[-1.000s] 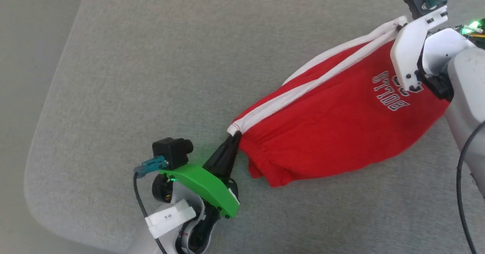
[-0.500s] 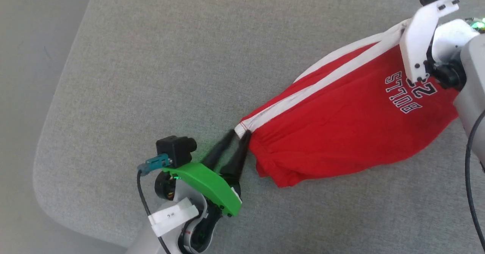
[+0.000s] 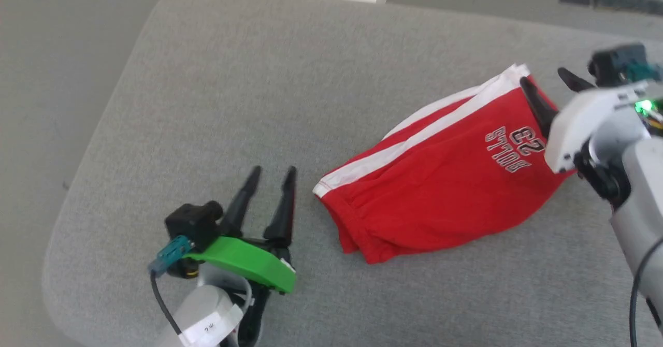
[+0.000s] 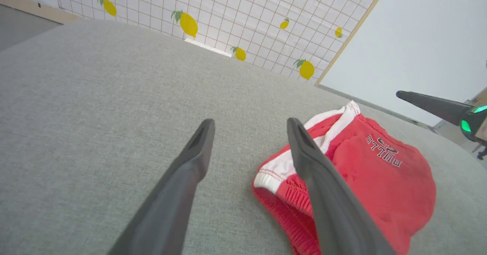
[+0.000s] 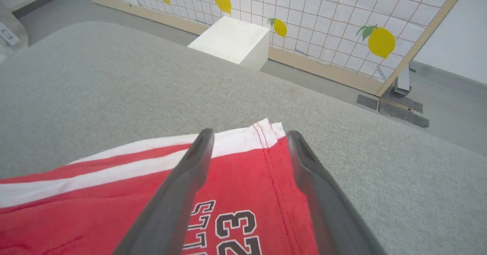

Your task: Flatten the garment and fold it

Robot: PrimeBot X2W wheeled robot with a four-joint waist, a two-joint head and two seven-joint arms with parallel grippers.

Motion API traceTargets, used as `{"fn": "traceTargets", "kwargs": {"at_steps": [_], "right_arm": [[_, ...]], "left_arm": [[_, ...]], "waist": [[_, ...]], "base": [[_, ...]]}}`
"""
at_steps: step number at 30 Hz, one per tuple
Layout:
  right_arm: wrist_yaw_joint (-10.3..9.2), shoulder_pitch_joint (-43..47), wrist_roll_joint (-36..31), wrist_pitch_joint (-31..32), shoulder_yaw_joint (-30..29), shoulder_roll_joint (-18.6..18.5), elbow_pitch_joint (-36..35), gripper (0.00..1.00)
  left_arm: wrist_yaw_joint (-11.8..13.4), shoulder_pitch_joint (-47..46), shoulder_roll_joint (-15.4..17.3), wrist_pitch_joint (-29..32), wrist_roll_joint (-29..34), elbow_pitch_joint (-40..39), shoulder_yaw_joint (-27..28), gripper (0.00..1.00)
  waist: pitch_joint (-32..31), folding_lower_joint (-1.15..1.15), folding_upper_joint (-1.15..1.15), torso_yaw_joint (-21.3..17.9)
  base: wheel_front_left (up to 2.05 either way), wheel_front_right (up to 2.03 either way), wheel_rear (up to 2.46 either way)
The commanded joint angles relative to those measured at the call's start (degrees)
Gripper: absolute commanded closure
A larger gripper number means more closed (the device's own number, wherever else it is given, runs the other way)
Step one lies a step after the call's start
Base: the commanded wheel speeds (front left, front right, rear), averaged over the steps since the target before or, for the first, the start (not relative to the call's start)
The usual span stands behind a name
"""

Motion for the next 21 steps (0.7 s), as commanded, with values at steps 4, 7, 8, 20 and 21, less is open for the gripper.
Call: {"fn": "traceTargets", "kwargs": {"at_steps": [4,7,8,20,21], "right_arm": [[-0.09,5.3,0.3,-5.4,-3.0,0.3,-3.2,0.00],[-0.09,7.6,0.3,-7.9,-6.0,1.3,-4.4,0.00],[-0.09,8.0,0.2,-8.5,-6.9,1.7,-4.7,0.00],[-0.09,4.2,-1.7,-0.5,-14.2,5.8,1.0,0.00],[-0.09,3.1,-2.1,0.9,-14.6,5.9,1.9,0.00]], "left_arm": [[1.4,0.8,0.3,-1.2,6.6,-0.8,2.6,0.00],[1.0,1.1,-1.1,-1.3,11.7,-2.9,5.7,0.00],[0.8,1.3,-1.6,-1.3,13.1,-3.5,6.6,0.00],[-3.6,3.8,-6.5,-1.3,24.5,-5.7,15.6,0.00],[-3.9,3.8,-6.7,-1.3,24.6,-5.6,16.2,0.00]], "waist": [[-4.1,0.00,0.00,-2.5],[-4.2,0.00,0.00,-2.9],[-4.1,0.00,0.00,-3.0],[0.1,0.00,0.00,-3.1],[0.6,0.00,0.00,-2.9]], "base": [[0.00,0.00,0.00],[0.00,0.00,0.00],[0.00,0.00,0.00],[0.00,0.00,0.00],[0.00,0.00,0.00]]}}
